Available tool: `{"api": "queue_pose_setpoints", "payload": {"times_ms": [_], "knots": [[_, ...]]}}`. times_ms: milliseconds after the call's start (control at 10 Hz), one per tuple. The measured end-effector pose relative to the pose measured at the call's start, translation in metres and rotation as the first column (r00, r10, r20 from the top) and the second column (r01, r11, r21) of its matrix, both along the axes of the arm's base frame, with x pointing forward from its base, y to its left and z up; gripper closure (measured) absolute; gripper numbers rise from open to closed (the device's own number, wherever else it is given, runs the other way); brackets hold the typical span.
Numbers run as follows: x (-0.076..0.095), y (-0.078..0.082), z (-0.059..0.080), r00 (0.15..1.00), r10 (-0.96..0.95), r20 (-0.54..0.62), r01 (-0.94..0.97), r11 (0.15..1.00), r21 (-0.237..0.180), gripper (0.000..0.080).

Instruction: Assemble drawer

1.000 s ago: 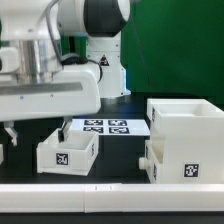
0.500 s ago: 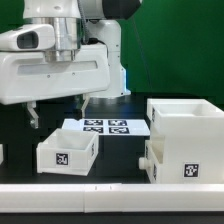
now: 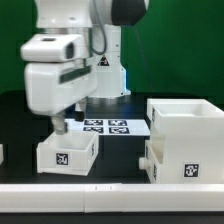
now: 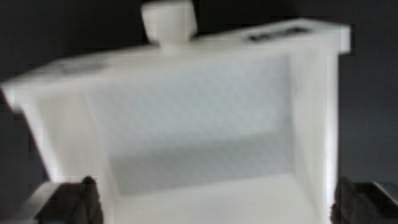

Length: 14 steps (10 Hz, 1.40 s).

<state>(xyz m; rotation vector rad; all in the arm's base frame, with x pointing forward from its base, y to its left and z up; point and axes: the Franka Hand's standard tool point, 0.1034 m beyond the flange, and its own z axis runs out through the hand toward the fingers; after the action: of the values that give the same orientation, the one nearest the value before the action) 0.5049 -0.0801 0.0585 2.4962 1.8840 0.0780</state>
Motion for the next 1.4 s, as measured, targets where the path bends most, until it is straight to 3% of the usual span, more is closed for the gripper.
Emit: {"api": "queue_pose_setpoints", "payload": {"times_ms": [100,400,800,1200,1400], "knots": [[-0.01,0.009,-0.004,0.996,0.089,0.017,-0.089,0.996,-0.006,0.015],[-0.012,-0.001,-0.007,0.996,0.094,-0.005,-0.094,0.996,-0.007,0.015],[-0.041,-0.012,-0.042,0.997,0.057,-0.046,-0.057,0.998,0.003,0.015],[-0.041,-0.025,-0.053,0.997,0.044,-0.071,-0.043,0.999,0.013,0.015],[-0.041,-0.026,-0.053,0.996,0.042,-0.072,-0.042,0.999,0.013,0.0421]]}}
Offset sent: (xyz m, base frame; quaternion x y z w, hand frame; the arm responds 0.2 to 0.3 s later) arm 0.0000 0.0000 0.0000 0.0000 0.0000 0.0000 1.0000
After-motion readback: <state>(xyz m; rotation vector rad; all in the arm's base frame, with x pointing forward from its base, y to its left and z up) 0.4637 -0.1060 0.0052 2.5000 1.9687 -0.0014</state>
